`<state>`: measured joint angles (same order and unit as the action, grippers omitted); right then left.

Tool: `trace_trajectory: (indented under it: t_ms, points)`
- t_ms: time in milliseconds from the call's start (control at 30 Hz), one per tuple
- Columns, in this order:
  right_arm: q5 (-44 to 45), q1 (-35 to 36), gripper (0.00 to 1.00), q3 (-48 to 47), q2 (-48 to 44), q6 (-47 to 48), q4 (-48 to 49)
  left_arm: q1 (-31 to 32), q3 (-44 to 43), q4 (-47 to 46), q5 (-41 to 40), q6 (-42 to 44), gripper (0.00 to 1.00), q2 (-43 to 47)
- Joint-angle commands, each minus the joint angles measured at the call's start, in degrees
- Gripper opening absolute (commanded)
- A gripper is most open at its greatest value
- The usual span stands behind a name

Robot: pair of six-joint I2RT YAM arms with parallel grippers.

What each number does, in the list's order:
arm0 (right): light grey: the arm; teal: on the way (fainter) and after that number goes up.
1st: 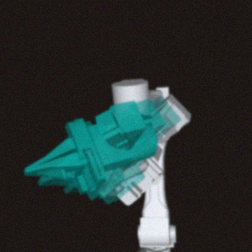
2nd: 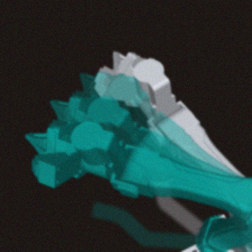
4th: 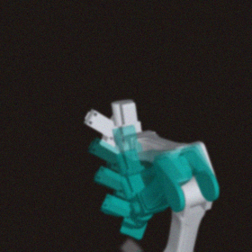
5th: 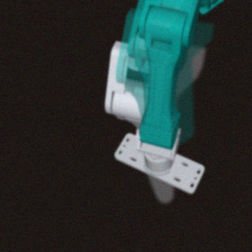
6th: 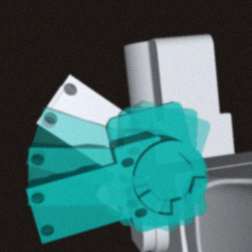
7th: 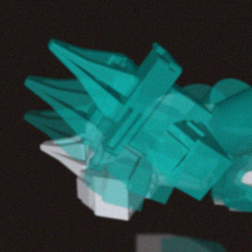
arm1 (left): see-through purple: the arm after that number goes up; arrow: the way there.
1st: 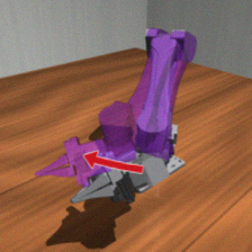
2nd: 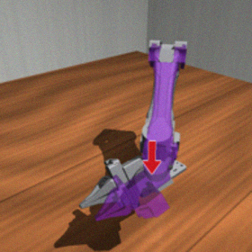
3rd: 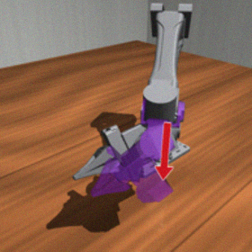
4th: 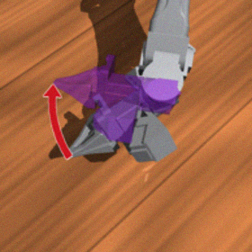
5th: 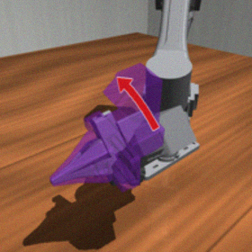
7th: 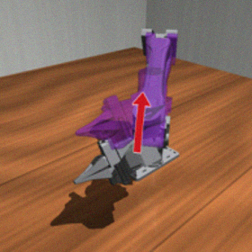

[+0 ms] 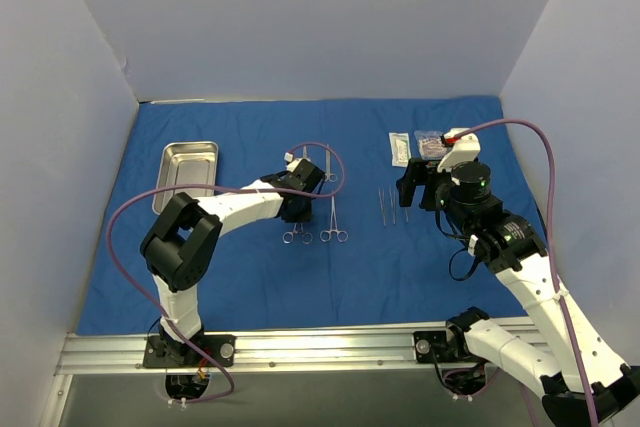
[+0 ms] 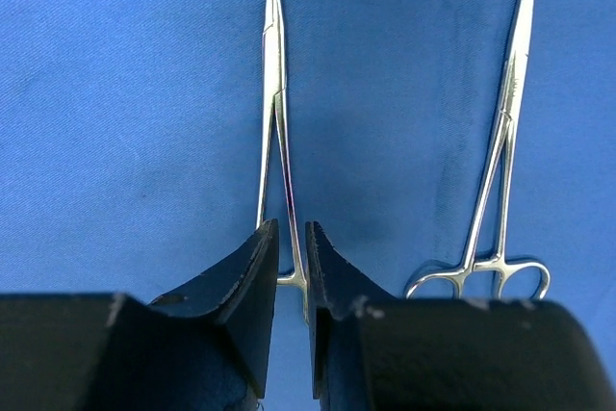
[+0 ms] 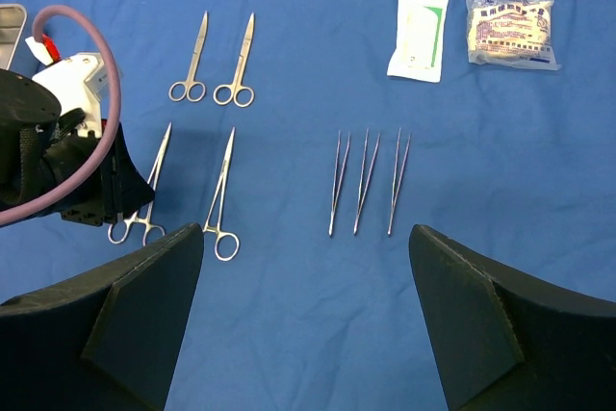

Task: Open and lay out the surgical kit
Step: Place the medical item in the surgical kit.

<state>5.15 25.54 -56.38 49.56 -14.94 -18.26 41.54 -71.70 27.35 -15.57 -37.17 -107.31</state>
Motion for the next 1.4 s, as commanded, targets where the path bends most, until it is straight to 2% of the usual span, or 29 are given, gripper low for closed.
trace_trajectory:
  t_ms: [0,167,400,700,1133,1367]
  points:
    - [-0.22,-0.32,0.83,-1.45,0.36,-0.27,1.21,0.21,-1.95,-0.55,0.90,-0.45,0.26,-0.97]
    - [0.12,-0.32,0.83,-1.45,0.01,-0.27,0.86,0.21,-2.21,-0.28,1.07,-0.80,0.25,-2.64]
    - [0.21,-0.31,0.83,-1.54,0.19,-0.53,1.12,0.65,-4.06,0.42,1.25,-0.63,0.13,-4.05]
    - [0.30,-0.23,0.83,-1.28,0.18,-0.62,1.12,0.65,-6.17,1.39,0.72,-0.45,0.07,-4.84]
    - [0.30,-0.23,0.83,-1.28,-0.08,-0.71,0.86,0.56,-9.95,7.45,-1.83,-9.14,0.02,-6.95]
    - [0.39,-0.23,0.83,-1.01,-0.43,-0.71,0.86,0.56,-10.39,7.01,-1.13,-10.29,0.02,-6.95]
